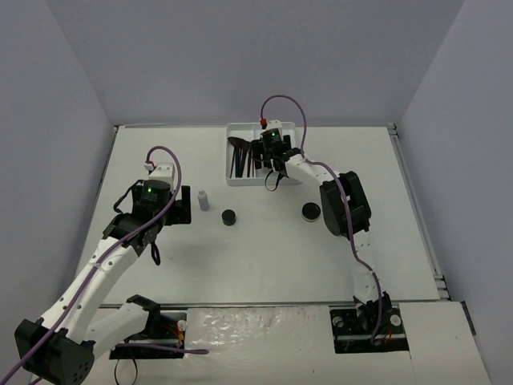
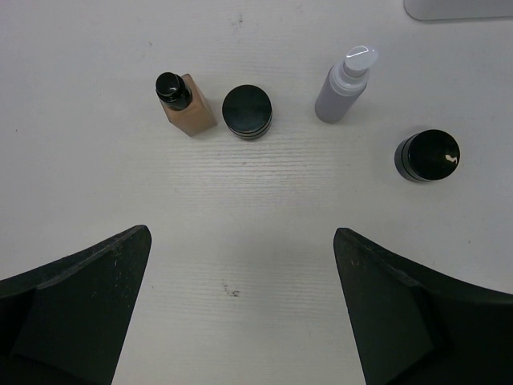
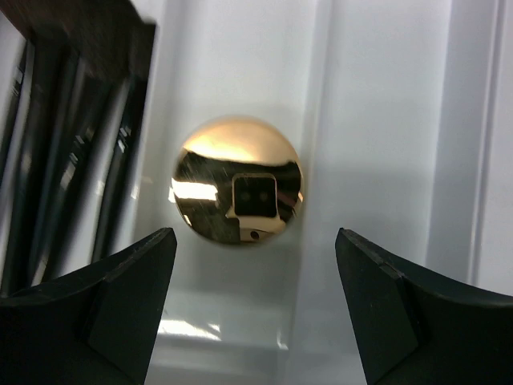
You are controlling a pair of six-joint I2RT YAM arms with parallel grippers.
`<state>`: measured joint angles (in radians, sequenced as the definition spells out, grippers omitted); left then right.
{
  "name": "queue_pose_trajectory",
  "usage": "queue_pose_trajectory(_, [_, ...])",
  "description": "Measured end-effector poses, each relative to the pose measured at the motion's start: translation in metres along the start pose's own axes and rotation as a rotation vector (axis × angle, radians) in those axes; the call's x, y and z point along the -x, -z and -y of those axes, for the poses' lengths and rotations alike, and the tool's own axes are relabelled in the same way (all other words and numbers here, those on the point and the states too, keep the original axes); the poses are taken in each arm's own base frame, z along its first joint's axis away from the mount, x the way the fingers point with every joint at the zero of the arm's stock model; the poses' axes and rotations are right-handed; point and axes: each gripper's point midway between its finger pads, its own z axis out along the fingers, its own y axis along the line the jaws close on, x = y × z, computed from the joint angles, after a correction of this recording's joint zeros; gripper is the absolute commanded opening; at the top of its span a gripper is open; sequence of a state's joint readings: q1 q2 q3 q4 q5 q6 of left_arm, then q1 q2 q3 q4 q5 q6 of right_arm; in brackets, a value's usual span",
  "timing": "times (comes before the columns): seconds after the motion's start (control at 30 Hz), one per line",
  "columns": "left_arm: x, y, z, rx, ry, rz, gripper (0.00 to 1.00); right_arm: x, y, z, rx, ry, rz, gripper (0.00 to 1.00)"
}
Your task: Organize the makeup
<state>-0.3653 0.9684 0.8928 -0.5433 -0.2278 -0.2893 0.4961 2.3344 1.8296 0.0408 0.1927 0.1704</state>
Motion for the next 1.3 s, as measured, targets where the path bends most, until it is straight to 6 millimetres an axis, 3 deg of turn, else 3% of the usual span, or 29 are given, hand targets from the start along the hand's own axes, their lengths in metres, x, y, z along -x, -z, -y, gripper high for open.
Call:
queue_pose_trajectory(0.17, [0.0, 0.0, 0.0, -0.003, 0.0, 0.001, 0.97, -0.019, 0.044, 0.022, -0.047, -0.022, -0.04, 0.85])
queue_pose_trajectory(0.27, [0.0, 0.0, 0.001, -0.004, 0.0, 0.0, 0.97, -0.019, 0.087, 0.038, -0.071, -0.05, -0.031, 0.89])
queue_pose_trajectory(0.4, [0.0, 0.0, 0.001, -0.007, -0.001, 0.0, 0.97, -0.002, 0.135, 0.052, -0.085, -0.122, 0.049, 0.93])
queue_pose_trajectory(0.5, [0.0, 0.0, 0.001, -0.007, -0.001, 0.0, 0.97, -0.023, 0.157, 0.065, -0.115, -0.174, 0.036, 0.96])
queue_pose_trajectory(0.57, [0.0, 0.0, 0.001, -0.009, -0.001, -0.001, 0.97, -0.05, 0.16, 0.072, -0.141, -0.197, -0.003, 0.97])
queue_pose_trajectory(0.7, [-0.001, 0.0, 0.002, -0.014, -0.001, -0.003, 0.97, -0.126, 0.159, 0.087, -0.21, -0.212, -0.161, 0.97])
queue_pose_trajectory(0.8, [-0.001, 0.0, 0.003, -0.018, -0.002, -0.007, 0.97, -0.155, 0.159, 0.093, -0.242, -0.227, -0.225, 0.96])
queue_pose_trajectory(1.17, [-0.004, -0.003, 0.005, -0.026, -0.006, -0.021, 0.97, -0.162, 0.153, 0.098, -0.258, -0.292, -0.215, 0.82])
queue_pose_trajectory(1.3, [-0.004, -0.004, 0.006, -0.029, -0.007, -0.025, 0.97, -0.163, 0.151, 0.097, -0.254, -0.292, -0.213, 0.63])
